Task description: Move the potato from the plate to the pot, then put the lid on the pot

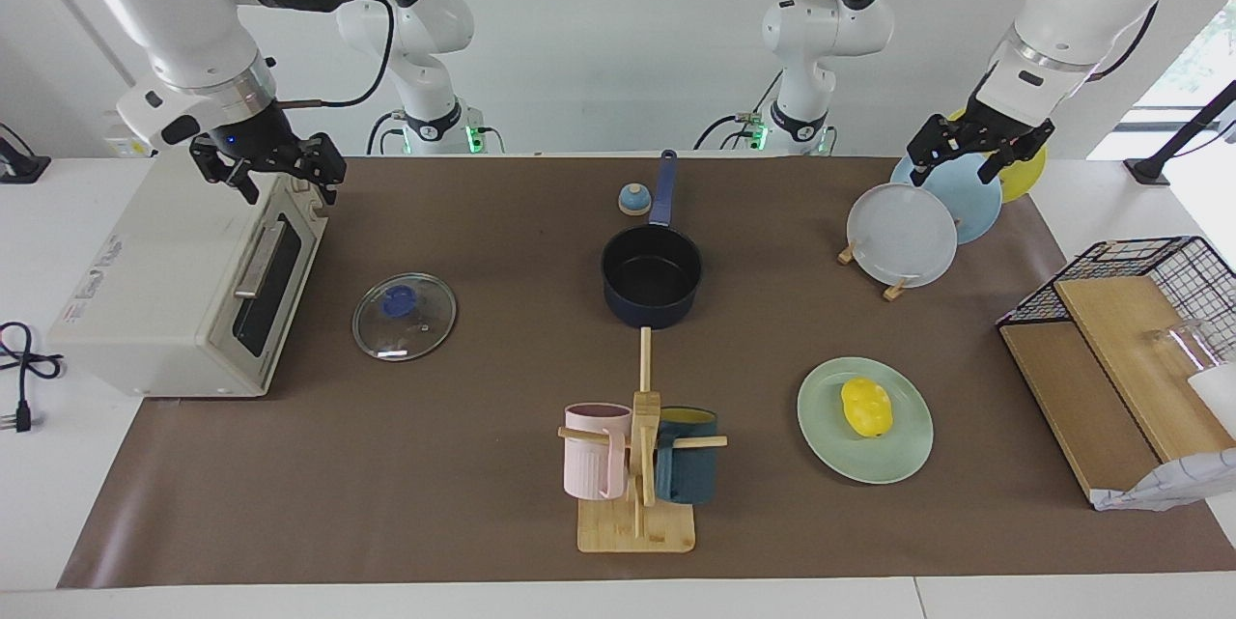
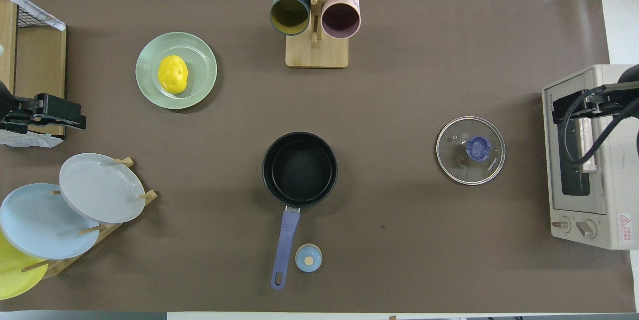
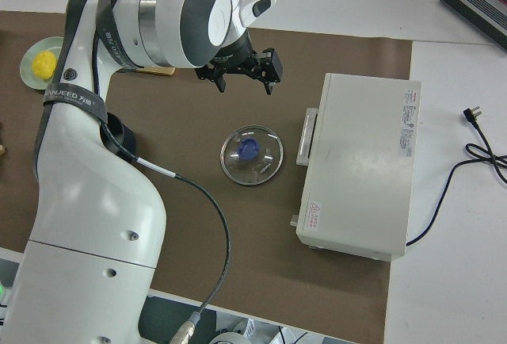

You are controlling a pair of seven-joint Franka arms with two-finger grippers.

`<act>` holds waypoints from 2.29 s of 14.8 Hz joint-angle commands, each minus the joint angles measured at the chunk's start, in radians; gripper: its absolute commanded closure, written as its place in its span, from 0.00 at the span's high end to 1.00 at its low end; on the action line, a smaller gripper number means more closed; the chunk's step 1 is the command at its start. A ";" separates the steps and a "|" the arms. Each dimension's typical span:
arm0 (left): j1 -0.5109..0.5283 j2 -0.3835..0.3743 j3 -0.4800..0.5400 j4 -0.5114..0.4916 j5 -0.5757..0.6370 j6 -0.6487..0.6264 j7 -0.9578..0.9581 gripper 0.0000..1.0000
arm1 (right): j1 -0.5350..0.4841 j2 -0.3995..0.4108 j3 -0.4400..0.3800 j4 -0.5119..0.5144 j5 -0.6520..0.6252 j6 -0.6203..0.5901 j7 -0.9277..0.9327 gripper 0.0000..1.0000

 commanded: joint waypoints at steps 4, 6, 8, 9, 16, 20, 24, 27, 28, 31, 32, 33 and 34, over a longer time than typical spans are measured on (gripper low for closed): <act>-0.007 -0.012 0.002 -0.006 0.006 0.004 0.032 1.00 | -0.016 0.007 0.015 0.012 0.004 0.005 0.019 1.00; -0.007 -0.016 0.001 -0.012 0.006 0.009 0.032 1.00 | -0.015 0.007 0.015 0.012 0.004 0.005 0.019 1.00; -0.004 -0.019 0.001 -0.016 0.005 0.009 0.031 1.00 | -0.015 0.007 0.016 0.012 0.004 0.004 0.017 1.00; -0.001 -0.019 0.001 -0.016 0.005 0.012 0.031 1.00 | -0.010 0.007 0.018 0.012 0.004 0.004 0.017 1.00; -0.009 -0.020 -0.001 -0.081 0.000 0.148 0.017 1.00 | -0.009 0.004 0.018 0.006 0.004 0.001 0.014 1.00; -0.009 0.136 0.001 0.006 -0.044 0.190 0.016 1.00 | -0.006 -0.002 0.018 -0.009 0.004 0.010 -0.096 1.00; -0.009 0.364 -0.001 0.123 -0.043 0.274 0.012 1.00 | -0.004 0.006 0.038 -0.100 0.058 0.108 -0.168 1.00; -0.027 0.490 -0.002 0.143 -0.017 0.419 0.016 1.00 | -0.002 0.009 0.061 -0.251 0.058 0.282 -0.214 1.00; -0.041 0.529 0.002 0.161 -0.012 0.443 0.016 1.00 | -0.002 0.009 0.062 -0.310 0.059 0.358 -0.269 1.00; -0.043 0.626 0.004 0.232 -0.009 0.464 0.014 1.00 | 0.004 0.009 0.068 -0.485 0.059 0.568 -0.311 1.00; -0.043 0.629 0.002 0.231 0.008 0.473 0.014 1.00 | 0.004 0.012 0.068 -0.521 0.059 0.603 -0.317 1.00; -0.046 0.641 0.002 0.229 0.026 0.475 0.014 1.00 | 0.004 0.025 0.068 -0.554 0.059 0.636 -0.329 1.00; -0.053 0.650 0.002 0.229 0.031 0.481 0.012 1.00 | 0.004 0.029 0.068 -0.592 0.061 0.694 -0.336 1.00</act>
